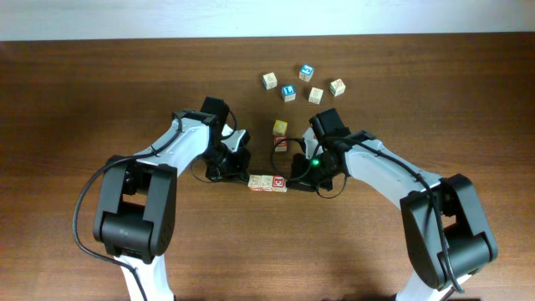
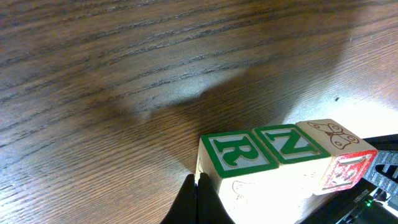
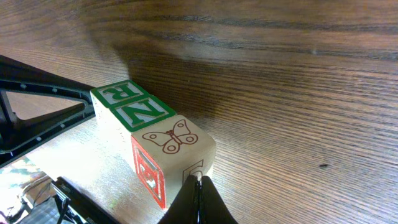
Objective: Rotate 3 blocks
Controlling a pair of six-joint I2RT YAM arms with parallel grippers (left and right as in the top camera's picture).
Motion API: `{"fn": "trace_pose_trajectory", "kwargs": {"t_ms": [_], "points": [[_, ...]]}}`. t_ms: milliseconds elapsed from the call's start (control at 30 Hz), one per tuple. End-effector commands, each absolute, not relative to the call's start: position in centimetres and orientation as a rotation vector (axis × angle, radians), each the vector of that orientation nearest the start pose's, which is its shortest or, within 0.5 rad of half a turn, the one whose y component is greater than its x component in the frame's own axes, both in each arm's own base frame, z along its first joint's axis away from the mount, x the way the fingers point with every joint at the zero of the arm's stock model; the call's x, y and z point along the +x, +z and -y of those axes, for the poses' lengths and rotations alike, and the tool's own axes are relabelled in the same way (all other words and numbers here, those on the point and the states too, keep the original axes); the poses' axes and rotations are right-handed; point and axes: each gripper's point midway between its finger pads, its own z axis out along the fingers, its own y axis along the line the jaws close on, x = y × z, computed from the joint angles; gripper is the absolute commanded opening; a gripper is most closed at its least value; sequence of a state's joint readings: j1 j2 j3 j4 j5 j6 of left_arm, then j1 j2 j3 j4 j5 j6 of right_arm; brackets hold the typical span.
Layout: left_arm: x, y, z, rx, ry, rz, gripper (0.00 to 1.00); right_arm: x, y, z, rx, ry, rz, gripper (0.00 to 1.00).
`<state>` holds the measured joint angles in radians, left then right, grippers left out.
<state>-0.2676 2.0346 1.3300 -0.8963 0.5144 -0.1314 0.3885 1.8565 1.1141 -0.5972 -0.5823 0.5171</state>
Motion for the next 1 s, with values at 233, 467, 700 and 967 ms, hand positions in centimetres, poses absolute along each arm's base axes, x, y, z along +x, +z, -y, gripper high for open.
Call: {"fn": "trace_pose_trajectory", "kwargs": {"t_ms": [233,467,700,967], "points": [[31.9,2.0,18.8,0.246,-0.909,-3.127,0.00,29.7,6.4,-25.9,-0.077,1.070,-2.967,0.04],[31.9,2.0,18.8,0.247,-0.909,-3.127,0.00,29.6,6.9,-26.9,-0.115,1.070,-2.957,0.04],[31.9,2.0,18.8,0.247,-0.909,-3.127,0.00,29.7,7.5,-27.7,-0.141,1.080,-2.941,0.04],[31.9,2.0,18.8,0.247,-0.909,-3.127,0.00,29.8,8.0,-28.5,-0.169,1.057,-2.927,0.04]]}}
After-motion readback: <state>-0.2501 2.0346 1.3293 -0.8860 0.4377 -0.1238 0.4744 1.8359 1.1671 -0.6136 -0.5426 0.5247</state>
